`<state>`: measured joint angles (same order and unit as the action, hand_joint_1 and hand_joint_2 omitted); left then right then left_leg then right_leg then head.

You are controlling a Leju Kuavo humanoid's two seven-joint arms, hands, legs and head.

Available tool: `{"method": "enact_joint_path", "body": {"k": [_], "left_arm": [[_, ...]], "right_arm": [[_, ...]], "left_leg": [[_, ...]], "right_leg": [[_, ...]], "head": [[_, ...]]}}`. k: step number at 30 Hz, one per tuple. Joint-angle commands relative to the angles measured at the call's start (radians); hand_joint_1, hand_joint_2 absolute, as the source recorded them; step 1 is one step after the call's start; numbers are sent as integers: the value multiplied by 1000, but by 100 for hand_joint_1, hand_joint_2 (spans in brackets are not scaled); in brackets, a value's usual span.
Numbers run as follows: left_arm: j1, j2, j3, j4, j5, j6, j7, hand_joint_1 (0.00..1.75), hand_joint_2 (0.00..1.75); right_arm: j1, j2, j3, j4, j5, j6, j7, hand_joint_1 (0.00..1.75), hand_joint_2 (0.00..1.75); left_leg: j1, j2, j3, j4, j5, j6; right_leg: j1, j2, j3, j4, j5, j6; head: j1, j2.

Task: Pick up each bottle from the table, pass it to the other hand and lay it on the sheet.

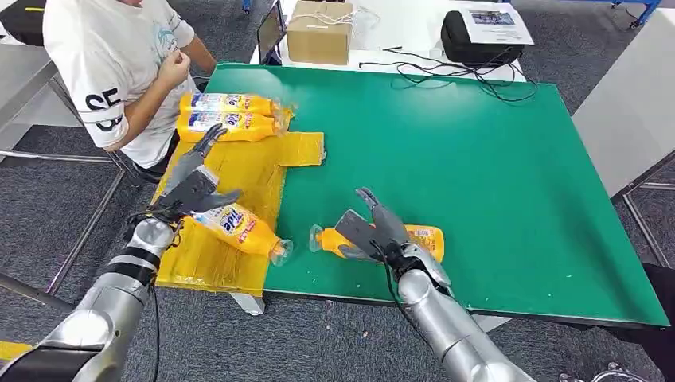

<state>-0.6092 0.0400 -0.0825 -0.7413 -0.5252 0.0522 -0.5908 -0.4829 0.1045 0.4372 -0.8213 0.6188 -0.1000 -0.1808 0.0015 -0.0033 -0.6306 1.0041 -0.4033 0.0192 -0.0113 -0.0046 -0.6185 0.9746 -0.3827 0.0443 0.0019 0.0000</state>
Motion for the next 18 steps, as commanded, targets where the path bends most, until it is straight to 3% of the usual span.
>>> {"method": "enact_joint_path", "body": {"k": [1, 7, 18], "left_arm": [[17, -164, 134, -83, 198, -77, 73, 0, 175], [29, -173, 87, -92, 281, -113, 94, 0, 175], [47, -147, 74, -110, 293, -103, 111, 0, 175]], "right_arm": [[123, 19, -107, -200, -42, -125, -74, 0, 175], [144, 21, -131, -252, -30, -127, -92, 0, 175], [102, 13, -107, -141, 39, -98, -14, 0, 175]], "left_leg": [[0, -5, 4, 0, -3, -1], [0, -1, 1, 0, -1, -1], [0, 1, 3, 0, -2, -1]], "right_leg": [[0, -4, 5, 0, -4, -1], [0, -1, 2, 0, -2, -1], [0, 1, 3, 0, -2, -1]], "head": [[0, 0], [0, 0], [0, 0]]}}
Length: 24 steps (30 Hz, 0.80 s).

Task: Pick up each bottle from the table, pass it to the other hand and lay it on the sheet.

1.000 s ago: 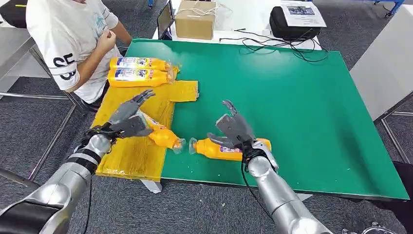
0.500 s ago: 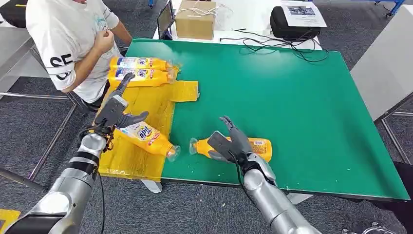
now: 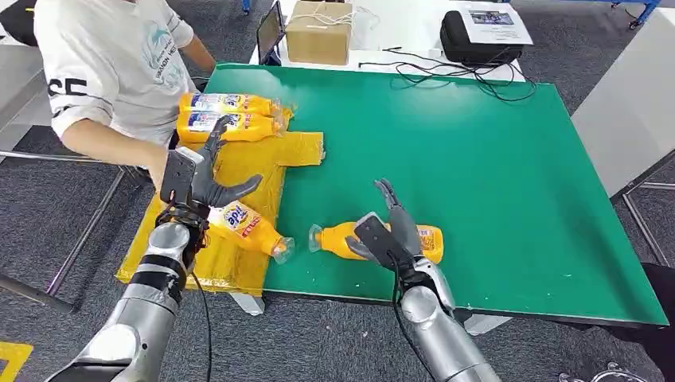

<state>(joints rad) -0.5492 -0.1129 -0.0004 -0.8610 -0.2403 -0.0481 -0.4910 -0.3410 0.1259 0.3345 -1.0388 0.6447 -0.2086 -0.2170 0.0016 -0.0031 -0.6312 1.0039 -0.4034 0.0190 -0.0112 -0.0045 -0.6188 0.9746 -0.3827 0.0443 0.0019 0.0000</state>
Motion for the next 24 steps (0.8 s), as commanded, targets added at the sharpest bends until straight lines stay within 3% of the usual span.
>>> {"method": "enact_joint_path", "body": {"k": [1, 7, 14, 24], "left_arm": [[-13, 6, -9, 10, 8, -2, 11, 0, 175], [2, 12, -7, -10, 20, -4, 24, 0, 175], [5, 14, -7, -13, 21, -5, 27, 0, 175], [19, 19, 13, 0, 70, -41, 44, 0, 175]], "right_arm": [[-40, -8, -5, 76, 13, 11, 22, 0, 175], [-68, -34, 26, 159, 90, 45, 107, 0, 175], [-82, -43, 25, 200, 104, 52, 119, 0, 175], [-160, -99, 89, 329, 227, 113, 211, 0, 175]], "left_leg": [[0, 0, 5, 0, -3, -1], [0, 1, 3, 0, -1, -1], [0, 0, 2, 0, -1, -1], [1, 2, 14, 1, -7, -2]], "right_leg": [[0, 0, 5, 0, -3, -1], [0, 1, 3, 0, -1, -1], [0, 1, 2, 0, -1, -1], [1, 2, 13, 1, -7, -3]], "head": [[0, 0], [0, 0], [0, 0], [0, 0]]}}
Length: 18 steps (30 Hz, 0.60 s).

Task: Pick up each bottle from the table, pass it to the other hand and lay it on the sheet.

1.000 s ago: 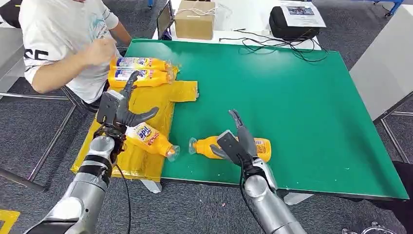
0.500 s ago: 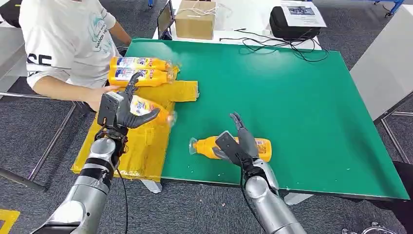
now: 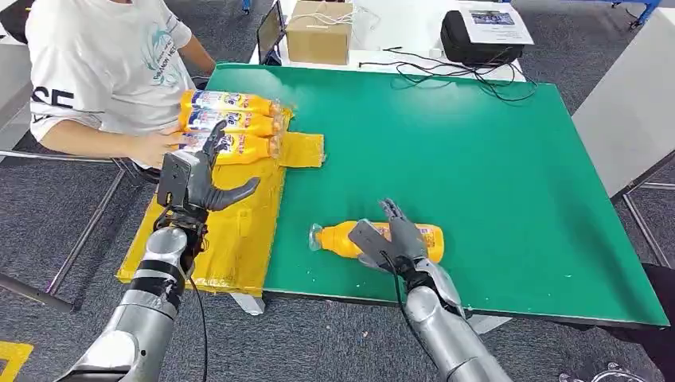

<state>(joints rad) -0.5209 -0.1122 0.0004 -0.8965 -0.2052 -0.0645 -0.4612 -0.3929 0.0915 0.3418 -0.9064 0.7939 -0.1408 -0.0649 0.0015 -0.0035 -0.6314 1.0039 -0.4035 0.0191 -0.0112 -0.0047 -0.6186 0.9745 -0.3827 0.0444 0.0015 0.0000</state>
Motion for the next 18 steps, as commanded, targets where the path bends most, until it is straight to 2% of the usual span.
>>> {"method": "enact_joint_path", "body": {"k": [1, 5, 8, 11, 12, 13, 18], "left_arm": [[-6, 20, 13, 36, 36, -25, 14, 0, 175], [-1, 23, 28, 46, 64, -51, 11, 0, 175], [-9, 32, 25, 57, 75, -80, -2, 0, 175], [-26, 32, 22, 78, 86, -101, 1, 0, 175], [-40, 32, 15, 95, 86, -107, 0, 0, 175], [-47, 32, 16, 107, 93, -115, -3, 0, 175], [-50, 32, 16, 111, 94, -115, -3, 0, 175]], "right_arm": [[-112, -71, 84, 203, 82, 50, 61, 0, 175], [-155, -107, 136, 242, 162, 78, 101, 0, 175], [-220, -125, 182, 320, 178, 174, 95, 0, 175], [-282, -134, 227, 403, 182, 259, 62, 0, 175], [-319, -139, 251, 441, 175, 316, 26, 143, 175], [-334, -140, 253, 450, 163, 328, 11, 159, 175], [-342, -140, 254, 453, 160, 332, 7, 159, 175]], "left_leg": [[0, 1, 5, 0, -2, -1], [1, 1, 9, 0, -4, -1], [0, 0, 3, -1, -1, 0], [0, 1, 5, 0, -1, 0], [0, 1, 6, 0, -1, 0], [0, 0, 5, 0, -1, 0], [0, -2, 7, 0, 0, 0]], "right_leg": [[0, 1, 4, 0, -2, -1], [1, 1, 9, 0, -3, -2], [0, 0, 4, -1, -1, -1], [0, 1, 5, 0, -1, -1], [0, 1, 6, 0, -2, -1], [0, 0, 5, 0, -1, -1], [0, -1, 8, 0, -1, -1]], "head": [[0, 0], [0, 0], [0, 0], [0, 0], [0, 0], [0, 0], [0, 0]]}}
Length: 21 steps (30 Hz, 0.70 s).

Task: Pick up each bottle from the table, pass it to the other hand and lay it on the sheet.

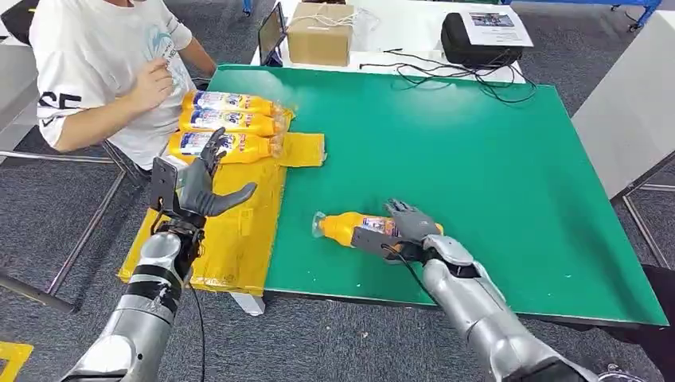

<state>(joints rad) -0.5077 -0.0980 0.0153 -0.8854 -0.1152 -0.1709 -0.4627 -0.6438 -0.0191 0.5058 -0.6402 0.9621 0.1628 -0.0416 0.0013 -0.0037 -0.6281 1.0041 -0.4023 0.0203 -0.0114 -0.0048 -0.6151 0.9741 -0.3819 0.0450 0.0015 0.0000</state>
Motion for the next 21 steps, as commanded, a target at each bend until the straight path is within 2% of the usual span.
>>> {"method": "enact_joint_path", "body": {"k": [1, 9, 13, 15, 18, 20, 21], "left_arm": [[-64, 20, 0, 104, 6, -7, -4, 0, 175], [-95, 25, -10, 153, 15, 8, -2, 0, 175], [-107, 23, -27, 163, -8, 68, 2, 0, 175], [-99, 21, -43, 150, -47, 142, 5, 0, 175], [-95, 0, -58, 141, -85, 207, 36, 0, 175], [-104, -16, -52, 159, -69, 180, 66, 0, 175], [-120, -22, -48, 196, -23, 102, 106, 0, 175]], "right_arm": [[-90, -25, 98, 191, -14, 25, -18, 173, 175], [-131, -36, 120, 202, -118, 68, -50, 175, 175], [-90, -21, 80, 162, -209, 8, -68, 175, 175], [-19, 20, -17, 83, -316, -119, -90, 175, 175], [82, 78, -91, -78, -386, -238, -107, 175, 175], [123, 108, -116, -167, -398, -293, -109, 175, 175], [132, 123, -120, -202, -396, -330, -111, 175, 175]], "left_leg": [[0, -1, 2, 0, -1, -1], [1, -1, 4, 0, -1, -1], [0, -2, 5, 0, -2, -1], [1, -2, 6, -1, -2, -1], [2, 0, 6, -1, -2, -2], [1, 2, 6, -1, -3, -2], [1, 2, 3, -1, -2, -1]], "right_leg": [[0, -1, 3, 0, -1, -1], [1, -2, 5, 0, -2, -1], [1, -2, 5, 0, -3, -1], [1, -2, 6, 0, -3, -2], [2, 0, 6, -2, -2, -2], [2, 2, 6, -1, -2, -2], [1, 2, 3, 0, -1, -2]], "head": [[0, 0], [0, 0], [0, 0], [0, 0], [0, 0], [0, 0], [0, 0]]}}
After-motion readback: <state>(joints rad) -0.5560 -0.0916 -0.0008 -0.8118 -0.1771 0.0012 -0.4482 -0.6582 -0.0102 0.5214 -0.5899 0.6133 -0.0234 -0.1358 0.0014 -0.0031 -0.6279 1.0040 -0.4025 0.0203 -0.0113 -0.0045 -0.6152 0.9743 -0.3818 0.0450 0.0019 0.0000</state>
